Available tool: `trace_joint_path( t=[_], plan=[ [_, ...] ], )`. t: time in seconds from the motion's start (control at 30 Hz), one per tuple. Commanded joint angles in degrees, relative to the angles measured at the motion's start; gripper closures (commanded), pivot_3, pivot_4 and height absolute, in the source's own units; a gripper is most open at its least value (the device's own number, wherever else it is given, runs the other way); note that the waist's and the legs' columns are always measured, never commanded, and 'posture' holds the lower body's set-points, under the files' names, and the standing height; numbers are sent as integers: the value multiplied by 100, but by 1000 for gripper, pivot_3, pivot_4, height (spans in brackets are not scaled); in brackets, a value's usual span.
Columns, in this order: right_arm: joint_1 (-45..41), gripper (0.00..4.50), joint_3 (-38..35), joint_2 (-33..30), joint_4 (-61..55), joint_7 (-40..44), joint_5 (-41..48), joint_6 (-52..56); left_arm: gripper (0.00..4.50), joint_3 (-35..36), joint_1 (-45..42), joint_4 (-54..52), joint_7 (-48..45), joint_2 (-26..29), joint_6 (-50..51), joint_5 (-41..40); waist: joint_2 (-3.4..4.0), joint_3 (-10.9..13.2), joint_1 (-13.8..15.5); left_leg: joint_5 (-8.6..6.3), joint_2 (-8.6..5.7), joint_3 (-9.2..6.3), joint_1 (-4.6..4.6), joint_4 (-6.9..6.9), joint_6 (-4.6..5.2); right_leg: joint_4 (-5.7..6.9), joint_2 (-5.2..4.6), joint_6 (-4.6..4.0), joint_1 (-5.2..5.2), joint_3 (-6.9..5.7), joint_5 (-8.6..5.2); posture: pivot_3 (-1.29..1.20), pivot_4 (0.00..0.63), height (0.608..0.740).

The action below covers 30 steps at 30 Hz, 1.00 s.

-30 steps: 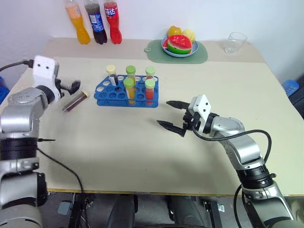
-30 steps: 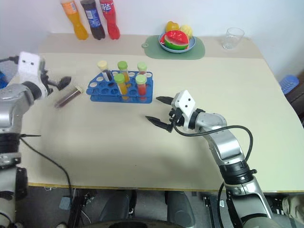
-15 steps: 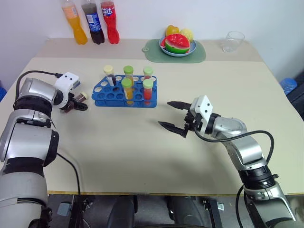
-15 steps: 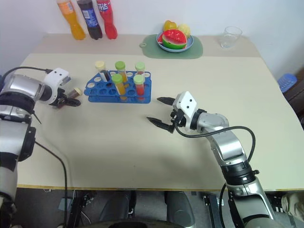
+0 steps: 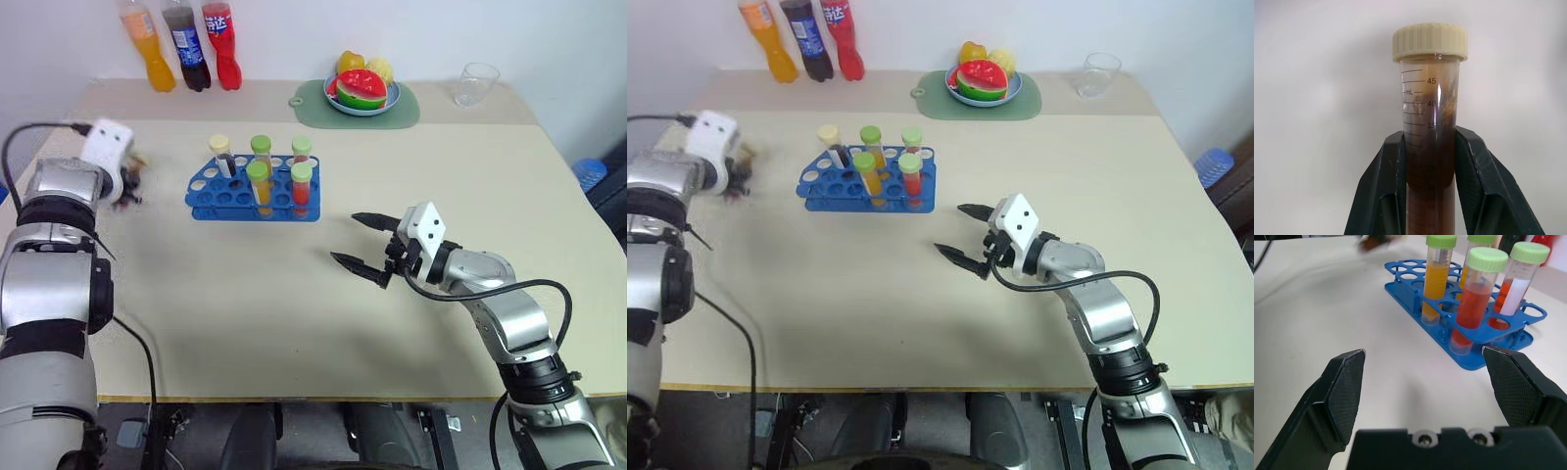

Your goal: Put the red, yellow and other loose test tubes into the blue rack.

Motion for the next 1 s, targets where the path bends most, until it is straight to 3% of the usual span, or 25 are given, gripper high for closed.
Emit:
trace_joint_path(
  t=[0.03, 0.07, 0.13, 0.2, 0.3, 0.47, 0.57, 1.0],
  plan=[
    [16, 253, -72, -6, -201, -8, 57, -49, 3718, 1129, 529, -1517, 1192, -291, -1279, -816, -1, -1, 36, 0, 0, 1, -2, 1, -1, 1, -3, 0, -4, 0, 1, 0, 150, 734],
    [23, 253, -71, -5, -201, -6, 55, -54, 3718, 1255, 781, -1955, 1276, -427, -1376, -901, -1, -1, 61, 0, 0, 5, -2, 1, -1, 2, -9, 0, -6, 0, 1, 0, 150, 734],
    [-31, 253, -33, 43, -83, -12, 14, -107, 3718, 1490, 1834, -3874, 1554, -1252, -1577, -1297, 7, -8, 114, 1, -4, 14, -1, 0, -2, 2, -13, 1, -7, 0, 2, 0, 150, 734],
    [-135, 253, 6, 116, 96, -28, -36, -184, 3718, 1181, 2861, -5427, 1880, -2089, -2187, -1131, 9, -11, 148, 14, -5, 24, 3, 0, -26, 8, -24, 2, -6, 2, 5, 0, 150, 734],
    [-188, 253, 18, 162, 197, -30, -68, -242, 3718, 892, 3516, -6226, 2214, -2736, -2442, -760, -3, -8, 178, 15, -17, 30, -3, 6, -28, -1, -36, 7, -6, 1, 7, 0, 150, 734],
    [-229, 253, 25, 199, 264, -36, -94, -290, 3718, 266, 4163, -6480, 2884, -3506, -2604, 88, -1, -10, 135, 0, -12, 28, 8, 13, 0, 6, -14, 7, -3, 3, 8, 0, 150, 734],
    [-230, 253, 10, 180, 252, -25, -75, -284, 3718, 146, 4299, -6392, 2961, -3740, -2509, 159, 4, -13, 128, 0, -11, 28, 22, 12, 1, 4, -12, 7, 13, 4, 8, 0, 150, 734],
    [-183, 253, 22, 185, 224, -11, -59, -283, 3718, 132, 4034, -5774, 3048, -3739, -2132, 331, 4, -13, 142, 0, -8, 22, 22, 12, 1, -1, -6, 7, 16, 3, 8, 0, 150, 734]
  ],
)
